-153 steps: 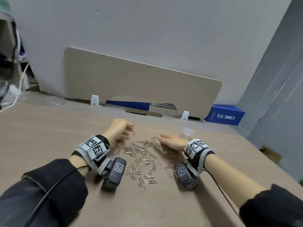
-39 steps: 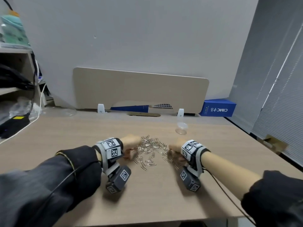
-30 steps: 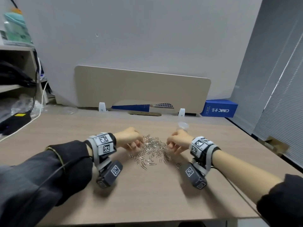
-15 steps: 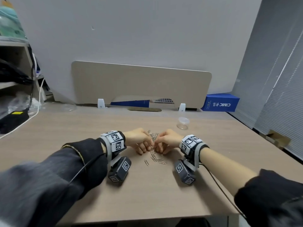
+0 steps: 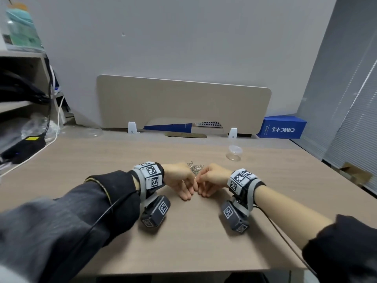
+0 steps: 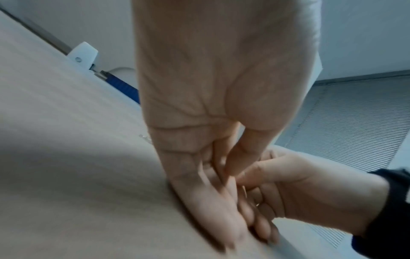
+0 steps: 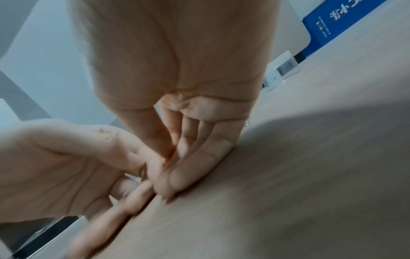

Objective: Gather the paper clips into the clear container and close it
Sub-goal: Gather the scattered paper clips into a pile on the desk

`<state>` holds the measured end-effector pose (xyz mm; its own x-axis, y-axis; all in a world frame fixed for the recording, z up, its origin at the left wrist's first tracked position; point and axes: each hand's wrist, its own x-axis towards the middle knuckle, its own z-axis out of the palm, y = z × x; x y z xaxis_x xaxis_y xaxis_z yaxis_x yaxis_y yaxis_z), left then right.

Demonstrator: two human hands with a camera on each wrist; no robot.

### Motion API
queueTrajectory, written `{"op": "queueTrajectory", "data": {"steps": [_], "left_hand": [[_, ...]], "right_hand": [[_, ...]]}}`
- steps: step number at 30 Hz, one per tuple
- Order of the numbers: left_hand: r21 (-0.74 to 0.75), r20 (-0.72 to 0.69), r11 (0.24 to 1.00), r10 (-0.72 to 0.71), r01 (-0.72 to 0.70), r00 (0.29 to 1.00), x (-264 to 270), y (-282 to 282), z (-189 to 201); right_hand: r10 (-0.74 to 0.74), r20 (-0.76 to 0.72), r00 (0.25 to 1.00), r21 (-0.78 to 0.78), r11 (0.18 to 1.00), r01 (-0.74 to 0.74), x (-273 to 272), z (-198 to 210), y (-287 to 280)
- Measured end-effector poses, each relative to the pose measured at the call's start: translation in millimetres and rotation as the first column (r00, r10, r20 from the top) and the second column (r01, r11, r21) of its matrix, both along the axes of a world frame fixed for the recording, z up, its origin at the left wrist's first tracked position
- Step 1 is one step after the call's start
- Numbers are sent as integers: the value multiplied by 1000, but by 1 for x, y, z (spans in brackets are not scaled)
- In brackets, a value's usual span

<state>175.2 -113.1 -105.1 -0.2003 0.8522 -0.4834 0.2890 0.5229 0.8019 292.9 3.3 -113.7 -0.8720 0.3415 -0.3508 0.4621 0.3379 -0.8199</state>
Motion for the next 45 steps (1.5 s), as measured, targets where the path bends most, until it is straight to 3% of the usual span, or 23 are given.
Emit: {"op": "queueTrajectory", "data": {"steps": [4, 6, 10, 12, 19, 22, 25, 28, 31, 33, 42, 45], "left_hand": [[160, -17, 971, 185, -180, 983, -17, -4, -1], [169, -74, 971, 182, -167, 981, -29, -14, 0], [-16, -109, 996, -85, 84, 990, -35, -29, 3], [-58, -78, 988, -148, 144, 986, -31, -24, 3], [90, -172, 990, 121, -107, 978, -28, 19, -6], [99, -120, 987, 139, -128, 983, -34, 19, -2], [40, -125, 998, 44, -39, 991, -51, 7, 8], [-89, -226, 994, -78, 59, 971, -66, -5, 17], [-162, -239, 980, -155, 118, 959, -66, -3, 18], [-164, -220, 975, -182, 148, 958, -58, 5, 15], [-31, -239, 998, -66, 60, 969, -42, 34, 14], [70, -179, 989, 138, -128, 974, -57, 25, 18]], "right_hand": [[-128, -142, 982, 16, 991, 131, 1, 3, 14], [-77, -114, 990, -2, 997, 77, 10, 8, 19], [222, 140, 965, -31, 975, -220, 17, 14, 12], [249, 167, 954, -53, 968, -244, 5, 11, 3], [-121, 25, 992, 46, 992, 120, -42, 1, 7], [-89, -3, 996, 34, 995, 89, -42, 5, 18], [-62, -48, 997, 40, 997, 64, -27, 17, 43], [-11, 83, 997, 88, 996, 4, 0, 31, 68], [160, 380, 911, 70, 977, -201, 13, 29, 70], [176, 437, 882, 61, 973, -224, 9, 22, 63], [17, 222, 975, 187, 981, -59, -41, 21, 45], [-215, -18, 977, 185, 959, 214, -35, 26, 58]]}}
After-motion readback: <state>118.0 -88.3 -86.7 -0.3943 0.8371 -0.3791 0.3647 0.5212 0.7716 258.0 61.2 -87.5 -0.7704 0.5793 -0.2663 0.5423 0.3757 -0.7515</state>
